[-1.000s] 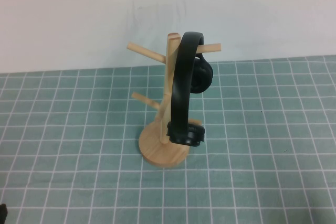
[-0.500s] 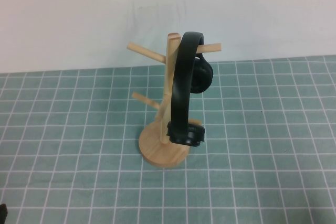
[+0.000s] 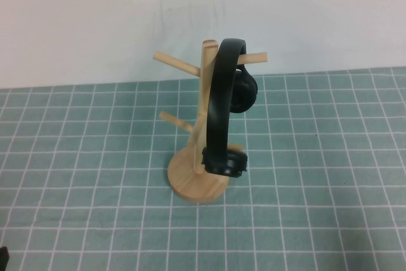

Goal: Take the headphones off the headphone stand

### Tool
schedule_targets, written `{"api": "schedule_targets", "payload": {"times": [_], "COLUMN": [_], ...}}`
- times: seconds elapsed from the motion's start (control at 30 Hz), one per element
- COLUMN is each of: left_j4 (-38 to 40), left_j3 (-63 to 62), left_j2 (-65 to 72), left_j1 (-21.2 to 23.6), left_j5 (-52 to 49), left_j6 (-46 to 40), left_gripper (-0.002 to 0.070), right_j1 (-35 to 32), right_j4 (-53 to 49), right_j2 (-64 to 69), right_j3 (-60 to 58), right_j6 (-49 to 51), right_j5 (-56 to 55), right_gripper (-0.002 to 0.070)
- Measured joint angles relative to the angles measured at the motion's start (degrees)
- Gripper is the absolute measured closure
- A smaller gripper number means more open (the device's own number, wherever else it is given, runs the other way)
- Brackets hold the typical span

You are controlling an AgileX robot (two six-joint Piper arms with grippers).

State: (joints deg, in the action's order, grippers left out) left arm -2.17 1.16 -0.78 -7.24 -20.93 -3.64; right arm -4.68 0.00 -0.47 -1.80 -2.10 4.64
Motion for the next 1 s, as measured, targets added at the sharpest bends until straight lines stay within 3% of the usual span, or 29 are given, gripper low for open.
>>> {"api": "schedule_targets", "payload": {"times": [0.2,0.4,0.7,0.83,1.0], "left_j4": [0.00,0.00,0.00,0.00,0.00], "left_j3": [0.00,0.00,0.00,0.00,0.00], "left_j2": [0.00,0.00,0.00,0.00,0.00], "left_j1": [0.00,0.00,0.00,0.00,0.00], "left_j5": [0.00,0.00,0.00,0.00,0.00], "left_j6": [0.00,0.00,0.00,0.00,0.00], "left_gripper": [0.0681,0.0681,0.0681,0.0681,0.0681], "right_j1": [0.00,0.00,0.00,0.00,0.00], "right_j4": [0.00,1.31,1.55,0.66,0.00], "right_j2": [0.00,0.00,-0.05,-0.31,2.89], "right_j3": [0.00,0.00,1.18,9.48,24.42], "right_j6": [0.00,0.60,19.03,20.17,22.96], "right_j5": [-17.72,-22.17,-43.29,-42.09,-26.05], "right_gripper": [0.0685,0.0685,0.0685,0.0685,0.0685]}}
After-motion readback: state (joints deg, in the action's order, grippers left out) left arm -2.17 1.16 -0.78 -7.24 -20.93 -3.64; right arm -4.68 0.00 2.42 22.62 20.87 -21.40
